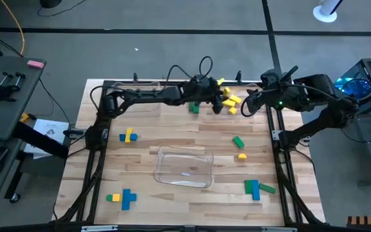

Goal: Sort blocks
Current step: Put the yellow block into the right transparent bin

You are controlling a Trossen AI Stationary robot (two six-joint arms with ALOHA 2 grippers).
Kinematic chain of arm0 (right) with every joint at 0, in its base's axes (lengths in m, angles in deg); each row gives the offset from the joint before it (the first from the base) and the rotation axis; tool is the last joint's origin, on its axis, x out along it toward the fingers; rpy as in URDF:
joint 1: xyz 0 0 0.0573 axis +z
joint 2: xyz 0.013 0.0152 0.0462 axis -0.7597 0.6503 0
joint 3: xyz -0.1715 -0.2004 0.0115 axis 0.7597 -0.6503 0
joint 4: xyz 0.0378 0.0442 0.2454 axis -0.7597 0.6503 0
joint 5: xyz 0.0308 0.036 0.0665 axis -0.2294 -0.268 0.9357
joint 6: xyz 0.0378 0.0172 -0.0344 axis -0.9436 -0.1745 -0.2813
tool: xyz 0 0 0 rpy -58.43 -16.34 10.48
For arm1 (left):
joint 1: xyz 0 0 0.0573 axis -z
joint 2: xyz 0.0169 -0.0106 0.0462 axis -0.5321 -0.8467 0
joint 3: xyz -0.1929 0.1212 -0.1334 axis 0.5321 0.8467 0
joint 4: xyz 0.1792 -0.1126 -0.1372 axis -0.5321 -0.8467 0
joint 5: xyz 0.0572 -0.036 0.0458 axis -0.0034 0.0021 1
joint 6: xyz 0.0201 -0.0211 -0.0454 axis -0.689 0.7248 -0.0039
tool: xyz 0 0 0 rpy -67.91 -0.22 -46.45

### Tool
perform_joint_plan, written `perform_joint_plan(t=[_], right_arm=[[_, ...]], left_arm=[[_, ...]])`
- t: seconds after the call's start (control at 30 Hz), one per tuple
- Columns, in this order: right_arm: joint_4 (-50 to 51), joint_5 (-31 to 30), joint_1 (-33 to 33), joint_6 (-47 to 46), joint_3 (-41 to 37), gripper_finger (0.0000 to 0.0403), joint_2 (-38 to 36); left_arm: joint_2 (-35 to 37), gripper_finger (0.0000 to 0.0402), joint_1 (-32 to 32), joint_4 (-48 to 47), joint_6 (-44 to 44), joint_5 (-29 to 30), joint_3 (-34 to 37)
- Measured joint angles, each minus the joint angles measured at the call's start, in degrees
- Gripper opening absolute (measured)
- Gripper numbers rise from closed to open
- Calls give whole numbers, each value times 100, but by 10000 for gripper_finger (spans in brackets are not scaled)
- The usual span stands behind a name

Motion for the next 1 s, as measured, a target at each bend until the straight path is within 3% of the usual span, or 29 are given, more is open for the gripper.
perform_joint_plan(t=[0.2,0.3,0.47,0.67,0.77,0.87,1.0], right_arm=[[1,-4,0,41,0,224,2],[1,-20,0,50,0,224,2],[10,-17,0,57,0,224,2],[25,-17,0,100,0,224,2],[25,-15,0,104,0,224,2],[27,-11,0,104,0,224,2],[26,11,0,106,0,224,2]], left_arm=[[64,225,-58,-1155,-738,-6,-732],[250,252,-94,-1656,-1042,-3,-1025],[968,262,-136,-3048,-1137,14,-1251],[1919,259,142,-5857,-695,293,-1182],[2496,259,570,-6174,-253,1312,-463],[3303,259,1077,-5772,587,2329,917],[4441,259,1678,-5588,2680,2694,2998]])
